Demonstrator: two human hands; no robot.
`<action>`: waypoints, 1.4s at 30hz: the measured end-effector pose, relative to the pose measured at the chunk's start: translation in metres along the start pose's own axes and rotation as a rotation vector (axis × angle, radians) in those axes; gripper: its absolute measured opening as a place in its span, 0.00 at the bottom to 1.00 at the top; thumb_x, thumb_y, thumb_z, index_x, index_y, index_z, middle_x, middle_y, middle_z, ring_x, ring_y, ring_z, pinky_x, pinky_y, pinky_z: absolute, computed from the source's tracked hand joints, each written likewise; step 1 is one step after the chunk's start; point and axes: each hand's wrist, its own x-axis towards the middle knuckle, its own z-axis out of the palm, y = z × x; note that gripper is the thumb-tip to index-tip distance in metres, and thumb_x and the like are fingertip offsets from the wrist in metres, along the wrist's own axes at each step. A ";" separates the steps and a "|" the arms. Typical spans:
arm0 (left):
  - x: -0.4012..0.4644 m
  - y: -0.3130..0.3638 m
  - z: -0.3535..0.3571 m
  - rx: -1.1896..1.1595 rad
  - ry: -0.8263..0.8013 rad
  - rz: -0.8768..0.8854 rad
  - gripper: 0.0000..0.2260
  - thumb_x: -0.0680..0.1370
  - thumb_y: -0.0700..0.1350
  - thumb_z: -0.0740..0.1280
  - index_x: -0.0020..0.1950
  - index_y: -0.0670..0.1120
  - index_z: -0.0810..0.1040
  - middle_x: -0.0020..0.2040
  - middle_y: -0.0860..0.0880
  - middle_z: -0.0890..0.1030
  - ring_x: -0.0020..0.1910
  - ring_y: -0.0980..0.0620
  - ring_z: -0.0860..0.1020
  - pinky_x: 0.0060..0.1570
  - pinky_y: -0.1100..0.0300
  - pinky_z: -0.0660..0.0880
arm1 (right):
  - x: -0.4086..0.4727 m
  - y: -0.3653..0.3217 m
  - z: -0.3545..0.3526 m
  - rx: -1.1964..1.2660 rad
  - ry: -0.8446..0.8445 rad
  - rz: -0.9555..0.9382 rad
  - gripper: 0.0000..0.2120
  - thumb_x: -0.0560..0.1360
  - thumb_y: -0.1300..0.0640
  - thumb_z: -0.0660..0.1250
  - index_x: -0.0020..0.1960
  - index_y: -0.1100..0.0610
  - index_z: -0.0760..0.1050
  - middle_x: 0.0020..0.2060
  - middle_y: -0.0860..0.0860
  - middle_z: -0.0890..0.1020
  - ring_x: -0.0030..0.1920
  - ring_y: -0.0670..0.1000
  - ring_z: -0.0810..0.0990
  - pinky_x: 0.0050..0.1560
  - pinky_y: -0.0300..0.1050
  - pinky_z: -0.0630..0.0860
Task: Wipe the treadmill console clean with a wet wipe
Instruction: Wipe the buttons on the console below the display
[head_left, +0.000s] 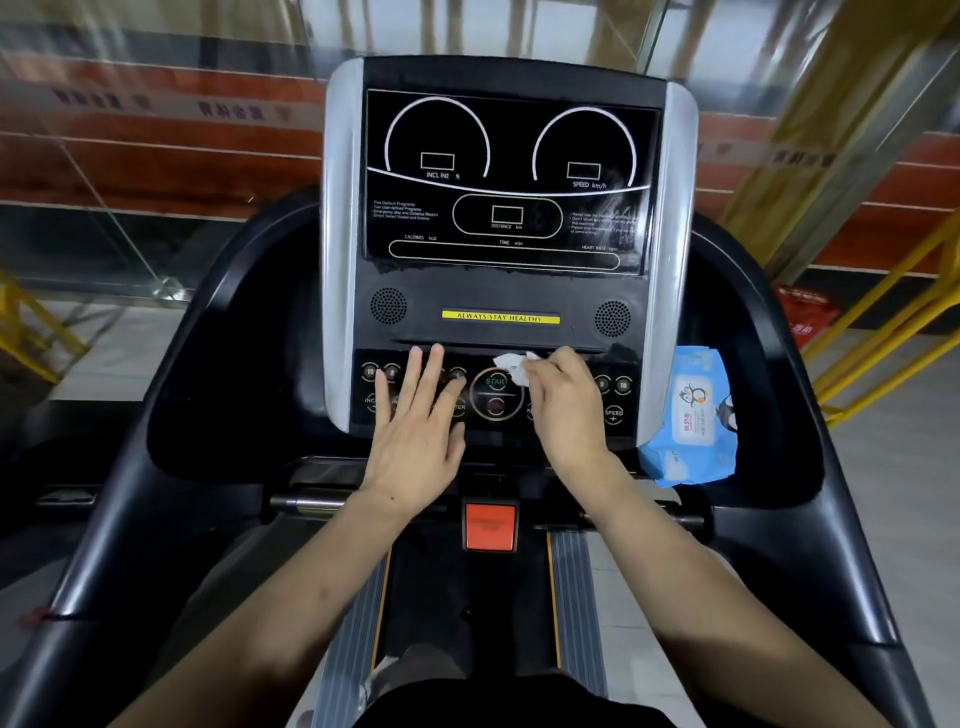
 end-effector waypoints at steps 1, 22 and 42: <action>-0.003 -0.001 0.002 -0.008 0.009 -0.002 0.25 0.82 0.47 0.64 0.79 0.46 0.65 0.86 0.44 0.48 0.85 0.44 0.42 0.80 0.32 0.46 | -0.004 -0.001 0.002 -0.026 -0.009 0.010 0.06 0.80 0.60 0.66 0.53 0.60 0.81 0.40 0.52 0.73 0.42 0.53 0.73 0.39 0.53 0.78; -0.039 -0.016 0.003 -0.039 -0.033 -0.049 0.25 0.84 0.48 0.61 0.81 0.46 0.63 0.86 0.40 0.48 0.85 0.41 0.42 0.81 0.37 0.48 | -0.010 -0.018 0.010 -0.067 -0.080 -0.072 0.06 0.79 0.63 0.67 0.53 0.61 0.83 0.40 0.55 0.74 0.41 0.57 0.75 0.38 0.54 0.78; -0.043 -0.050 -0.015 -0.002 -0.082 0.000 0.26 0.83 0.50 0.58 0.82 0.47 0.61 0.86 0.41 0.50 0.85 0.43 0.44 0.82 0.39 0.49 | -0.043 -0.048 0.026 -0.049 -0.127 -0.124 0.09 0.76 0.70 0.71 0.53 0.61 0.84 0.38 0.55 0.76 0.39 0.56 0.77 0.38 0.54 0.79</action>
